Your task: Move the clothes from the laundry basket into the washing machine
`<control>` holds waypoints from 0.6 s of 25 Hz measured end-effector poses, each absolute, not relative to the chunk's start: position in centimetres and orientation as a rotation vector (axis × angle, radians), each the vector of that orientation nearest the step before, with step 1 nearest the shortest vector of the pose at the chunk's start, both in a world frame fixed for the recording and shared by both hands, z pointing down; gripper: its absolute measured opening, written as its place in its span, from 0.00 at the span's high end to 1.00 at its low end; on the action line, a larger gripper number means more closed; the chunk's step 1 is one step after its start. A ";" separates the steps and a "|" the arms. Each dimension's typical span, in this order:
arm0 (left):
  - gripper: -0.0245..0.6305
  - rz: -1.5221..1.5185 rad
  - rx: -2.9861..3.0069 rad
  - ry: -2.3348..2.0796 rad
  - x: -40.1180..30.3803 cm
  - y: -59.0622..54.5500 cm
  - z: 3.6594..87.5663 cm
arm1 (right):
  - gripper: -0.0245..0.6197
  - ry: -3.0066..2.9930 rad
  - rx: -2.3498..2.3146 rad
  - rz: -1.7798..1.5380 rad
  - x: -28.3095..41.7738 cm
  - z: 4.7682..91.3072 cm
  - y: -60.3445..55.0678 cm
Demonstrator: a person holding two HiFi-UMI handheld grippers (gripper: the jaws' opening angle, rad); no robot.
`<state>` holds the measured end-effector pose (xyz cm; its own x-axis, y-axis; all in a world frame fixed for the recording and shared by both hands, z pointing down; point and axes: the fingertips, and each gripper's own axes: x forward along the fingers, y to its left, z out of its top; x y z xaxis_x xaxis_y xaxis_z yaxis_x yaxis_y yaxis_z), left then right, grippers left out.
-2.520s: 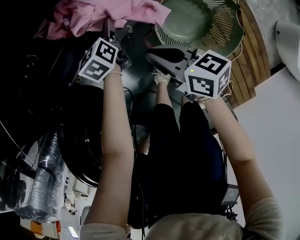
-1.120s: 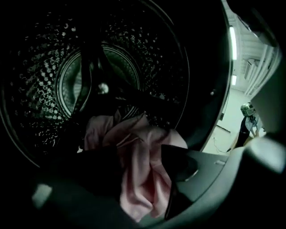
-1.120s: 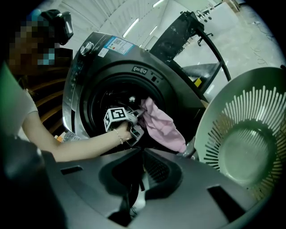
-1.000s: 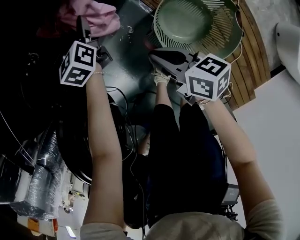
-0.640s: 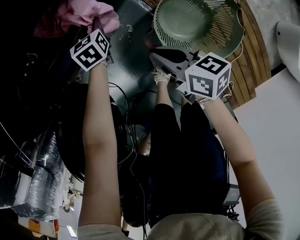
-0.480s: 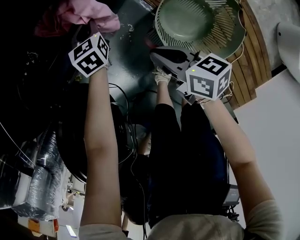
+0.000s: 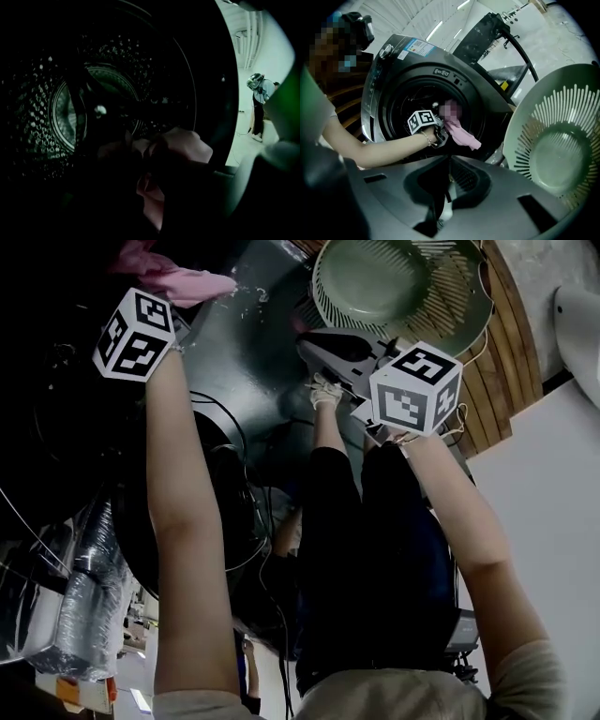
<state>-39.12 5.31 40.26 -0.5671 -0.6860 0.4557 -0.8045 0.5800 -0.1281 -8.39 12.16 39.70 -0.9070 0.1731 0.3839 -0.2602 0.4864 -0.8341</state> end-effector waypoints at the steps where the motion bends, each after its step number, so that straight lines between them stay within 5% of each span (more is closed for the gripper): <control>1: 0.87 0.444 1.185 -2.412 -38.8 5.4 41.6 | 0.93 -2.312 0.071 1.404 -8.3 39.8 12.3; 5: 0.65 0.346 1.092 -2.319 -37.6 7.3 43.8 | 0.93 -2.300 0.062 1.411 -8.1 39.8 12.9; 15: 0.50 0.518 1.189 -1.998 -29.3 11.3 50.0 | 0.93 -2.242 0.068 1.468 -6.7 40.4 14.2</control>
